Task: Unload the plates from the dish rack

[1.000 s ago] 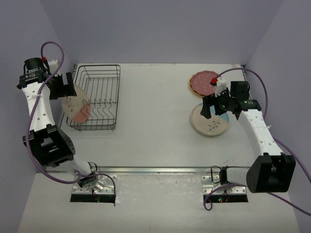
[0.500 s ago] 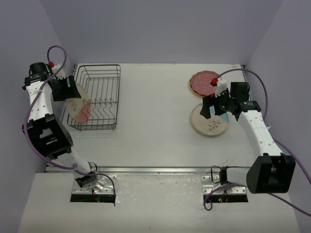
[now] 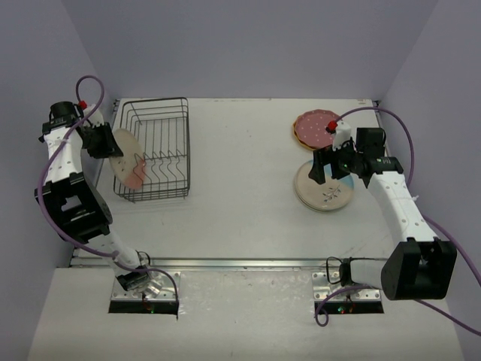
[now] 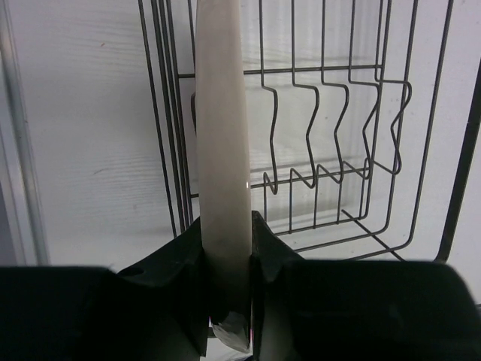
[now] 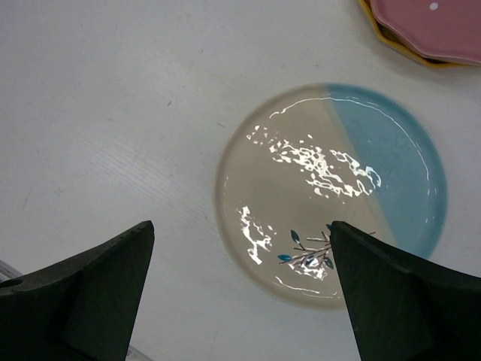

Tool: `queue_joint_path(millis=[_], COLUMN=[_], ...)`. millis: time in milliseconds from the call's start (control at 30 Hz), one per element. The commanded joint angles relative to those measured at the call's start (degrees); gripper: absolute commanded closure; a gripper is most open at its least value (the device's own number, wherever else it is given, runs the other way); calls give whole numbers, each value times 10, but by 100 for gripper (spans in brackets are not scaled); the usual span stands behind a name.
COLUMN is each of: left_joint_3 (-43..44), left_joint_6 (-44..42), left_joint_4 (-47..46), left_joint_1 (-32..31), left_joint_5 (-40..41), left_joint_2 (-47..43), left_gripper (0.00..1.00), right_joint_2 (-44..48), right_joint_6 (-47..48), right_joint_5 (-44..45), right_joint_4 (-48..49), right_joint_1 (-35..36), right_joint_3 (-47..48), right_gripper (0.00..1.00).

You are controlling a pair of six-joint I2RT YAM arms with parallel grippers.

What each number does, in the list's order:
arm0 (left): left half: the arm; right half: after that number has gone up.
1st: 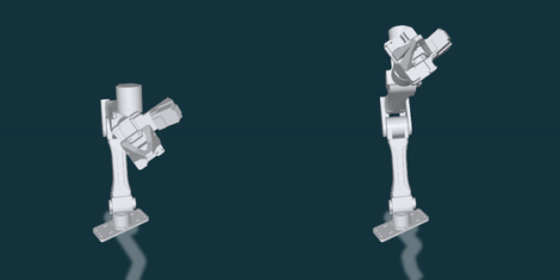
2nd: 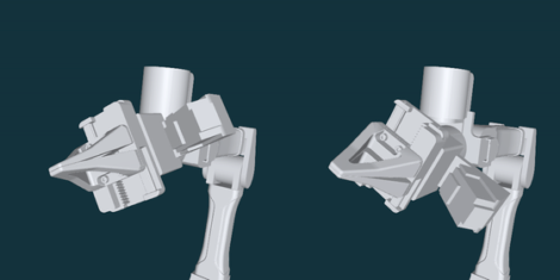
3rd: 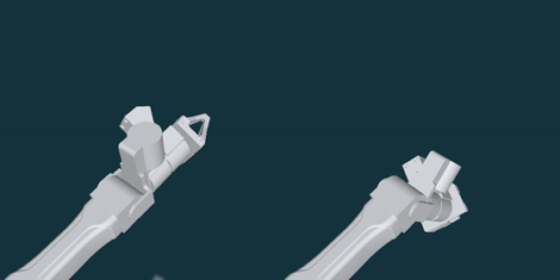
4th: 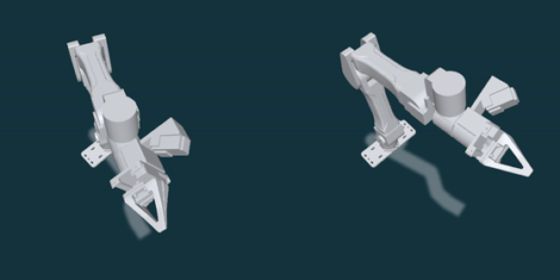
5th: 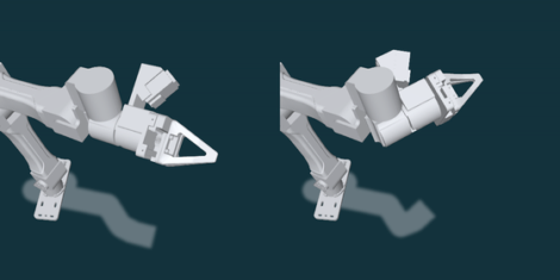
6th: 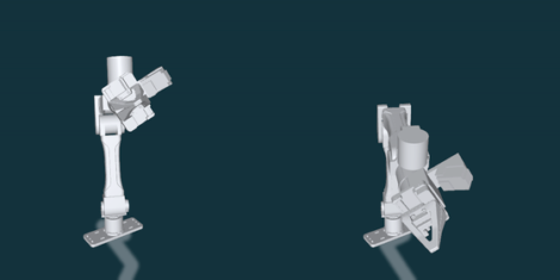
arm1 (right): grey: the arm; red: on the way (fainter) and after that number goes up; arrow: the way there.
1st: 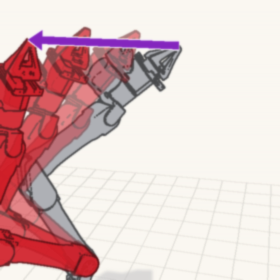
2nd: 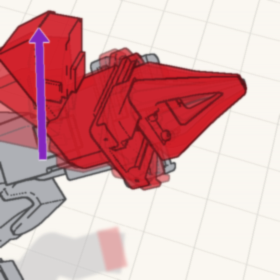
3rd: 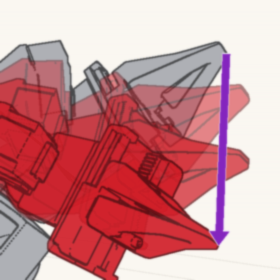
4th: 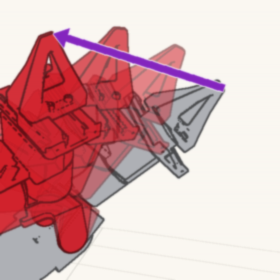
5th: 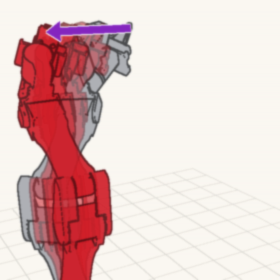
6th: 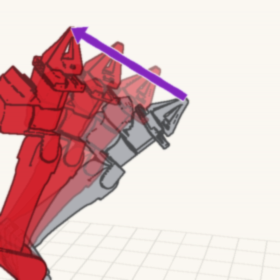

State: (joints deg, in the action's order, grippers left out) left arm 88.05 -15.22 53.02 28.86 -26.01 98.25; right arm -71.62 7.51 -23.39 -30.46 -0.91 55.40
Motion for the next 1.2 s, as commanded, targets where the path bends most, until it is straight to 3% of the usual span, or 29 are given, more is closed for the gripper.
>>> queue_joint_path(millis=[0,100,400,533,667,800,867,1000,1167], left_joint_3=[16,70,288,354,307,147,77,-16,-67], left_joint_6=[10,-3,-58,-110,-184,-211,-185,-103,-33], left_joint_4=[-16,8,90,151,211,197,154,56,-19], left_joint_1=[-3,-3,-4,-5,-30,-163,-223,-330,-399], left_joint_5=[-36,-37,-45,-171,-310,-378,-406,-463,-483], left_joint_2=[-24,-30,-23,-35,-74,-158,-192,-216,-213], left_gripper=[93,100,100,100,100,100,100,100,100], right_joint_2=[20,23,36,47,51,59,66,68,32], right_joint_6=[-11,-16,-31,-42,-66,-156,-202,-264,-283], right_joint_5=[-19,-23,-35,-67,-171,-324,-377,-382,-374], right_joint_4=[17,12,8,13,20,69,126,212,225], right_joint_1=[5,6,6,6,6,8,32,91,157], right_joint_3=[1,1,9,10,16,13,3,-2,17], right_gripper=[1,1,1,1,1,1,1,1,1])
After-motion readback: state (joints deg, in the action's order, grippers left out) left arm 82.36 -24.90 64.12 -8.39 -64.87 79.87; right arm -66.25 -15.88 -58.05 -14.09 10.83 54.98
